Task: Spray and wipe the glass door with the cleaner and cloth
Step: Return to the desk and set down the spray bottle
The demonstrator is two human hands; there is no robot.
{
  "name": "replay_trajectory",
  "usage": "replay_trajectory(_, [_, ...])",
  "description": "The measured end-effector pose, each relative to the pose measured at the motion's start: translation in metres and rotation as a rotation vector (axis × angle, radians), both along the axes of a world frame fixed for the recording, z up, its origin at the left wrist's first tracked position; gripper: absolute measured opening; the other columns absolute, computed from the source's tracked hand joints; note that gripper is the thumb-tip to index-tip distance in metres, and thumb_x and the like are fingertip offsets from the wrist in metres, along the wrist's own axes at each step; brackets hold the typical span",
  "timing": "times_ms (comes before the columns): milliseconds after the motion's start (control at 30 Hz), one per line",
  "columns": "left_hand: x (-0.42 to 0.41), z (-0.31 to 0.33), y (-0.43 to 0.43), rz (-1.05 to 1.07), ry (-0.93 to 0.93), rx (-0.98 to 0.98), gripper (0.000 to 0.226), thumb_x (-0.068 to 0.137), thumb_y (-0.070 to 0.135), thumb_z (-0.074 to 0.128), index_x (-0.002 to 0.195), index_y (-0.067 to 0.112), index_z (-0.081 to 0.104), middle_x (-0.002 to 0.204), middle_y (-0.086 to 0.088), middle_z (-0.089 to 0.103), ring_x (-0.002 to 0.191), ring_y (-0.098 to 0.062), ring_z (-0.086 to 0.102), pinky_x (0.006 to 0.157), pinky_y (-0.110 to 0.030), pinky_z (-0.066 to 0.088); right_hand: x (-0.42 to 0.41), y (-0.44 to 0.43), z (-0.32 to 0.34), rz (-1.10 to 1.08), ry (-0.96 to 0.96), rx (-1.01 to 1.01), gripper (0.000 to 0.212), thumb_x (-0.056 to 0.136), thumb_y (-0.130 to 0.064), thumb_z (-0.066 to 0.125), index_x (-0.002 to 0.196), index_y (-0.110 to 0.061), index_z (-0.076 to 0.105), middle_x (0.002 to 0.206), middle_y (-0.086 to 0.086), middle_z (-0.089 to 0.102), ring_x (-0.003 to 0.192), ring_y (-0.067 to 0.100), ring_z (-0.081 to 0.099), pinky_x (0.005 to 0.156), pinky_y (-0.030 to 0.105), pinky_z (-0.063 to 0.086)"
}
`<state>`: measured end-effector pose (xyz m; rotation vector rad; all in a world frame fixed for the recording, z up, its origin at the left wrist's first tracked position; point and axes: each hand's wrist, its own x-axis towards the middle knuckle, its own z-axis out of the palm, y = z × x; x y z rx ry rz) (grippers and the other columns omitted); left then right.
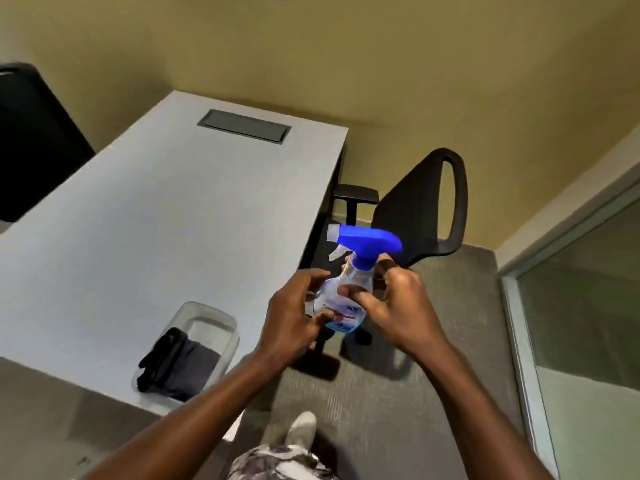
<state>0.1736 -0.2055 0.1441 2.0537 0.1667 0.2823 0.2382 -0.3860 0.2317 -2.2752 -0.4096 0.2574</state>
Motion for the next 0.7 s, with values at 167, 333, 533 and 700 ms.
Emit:
replay_trajectory(167, [0.014,-0.022,0.085,0.063,0.079,0.18,0.057,0.083,0.033,0.098,0.133,0.027,0.072,0.123,0.009,0.076,0.105,-0.009,0.073,0.09,-0.032,0.069,0.022,0.08,-0.023,0.111,0.002,-0.023,0.039,0.093,-0.025,0.085,0.126,-0.011,0.07,0.118,0.006,0.078,0.1,0.016,0.072,0.074,0.014,0.05])
replay_trajectory(333, [0.023,-0.049,0.15,0.131,0.159,0.313,0.055,0.082,0.033,0.102,0.131,0.026,0.077,0.123,0.005,0.08,0.101,-0.014,0.074,0.091,-0.043,0.07,0.04,0.142,-0.057,0.152,0.018,-0.001,0.041,0.092,-0.021,0.088,0.127,-0.006,0.072,0.122,0.011,0.08,0.103,0.018,0.074,0.078,0.015,0.054])
replay_trajectory(533, [0.024,-0.068,0.204,0.119,0.329,0.342,0.049,0.08,0.032,0.102,0.12,0.021,0.078,0.117,0.002,0.082,0.104,-0.023,0.077,0.092,-0.05,0.066,0.05,0.194,-0.105,0.25,0.02,0.022,0.045,0.089,-0.028,0.09,0.123,-0.002,0.074,0.115,0.011,0.082,0.099,0.021,0.077,0.086,0.027,0.063])
replay_trajectory(700, [0.026,-0.083,0.231,0.064,0.422,0.399,0.047,0.085,0.03,0.098,0.125,0.019,0.074,0.125,0.001,0.08,0.107,-0.023,0.074,0.089,-0.039,0.06,0.05,0.222,-0.134,0.325,-0.02,-0.035,0.047,0.089,-0.036,0.089,0.121,-0.004,0.076,0.112,0.013,0.083,0.1,0.031,0.079,0.09,0.051,0.065])
